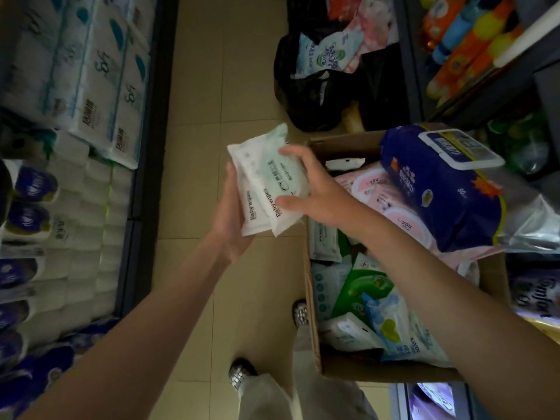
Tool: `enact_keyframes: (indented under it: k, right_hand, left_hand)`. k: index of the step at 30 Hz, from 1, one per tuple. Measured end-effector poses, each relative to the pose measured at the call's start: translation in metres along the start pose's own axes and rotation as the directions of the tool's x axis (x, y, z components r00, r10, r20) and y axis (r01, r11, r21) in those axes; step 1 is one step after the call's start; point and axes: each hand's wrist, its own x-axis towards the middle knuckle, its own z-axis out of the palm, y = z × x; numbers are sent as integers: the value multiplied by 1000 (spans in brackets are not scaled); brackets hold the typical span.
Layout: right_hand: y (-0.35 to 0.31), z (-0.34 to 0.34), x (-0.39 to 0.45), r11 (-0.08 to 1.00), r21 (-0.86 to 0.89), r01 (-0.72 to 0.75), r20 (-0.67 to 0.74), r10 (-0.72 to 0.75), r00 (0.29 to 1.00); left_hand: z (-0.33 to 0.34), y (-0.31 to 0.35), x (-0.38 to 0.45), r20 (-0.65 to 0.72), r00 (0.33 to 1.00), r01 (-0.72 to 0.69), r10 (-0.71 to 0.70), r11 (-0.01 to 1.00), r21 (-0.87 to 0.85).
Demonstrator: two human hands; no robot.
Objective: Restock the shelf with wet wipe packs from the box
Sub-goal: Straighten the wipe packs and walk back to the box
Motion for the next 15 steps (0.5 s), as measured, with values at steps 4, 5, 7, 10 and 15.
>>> enact_keyframes:
  k: [4, 5, 7, 10, 15]
  right_hand:
    - [11, 1, 0, 991, 131, -38, 18, 36, 999]
    - [14, -1, -2, 982, 182, -52, 61, 42, 997]
    - [25, -9, -2, 914, 380, -145, 20, 149, 989]
    - [73, -28, 7, 846, 462, -265, -305, 432, 849]
    - [162, 2, 17, 747, -180, -640, -266, 589, 763]
  left_hand:
    - [7, 4, 2, 1, 1000, 16, -17, 963, 268]
    - [5, 1, 5, -45, 999, 19, -7, 962, 273]
    - [-3, -6, 10, -117, 993, 47, -22, 975, 216]
    - [-19, -12, 13, -220, 974, 96, -49, 974, 207]
    - [-43, -24, 17, -229, 971, 132, -61, 942, 308]
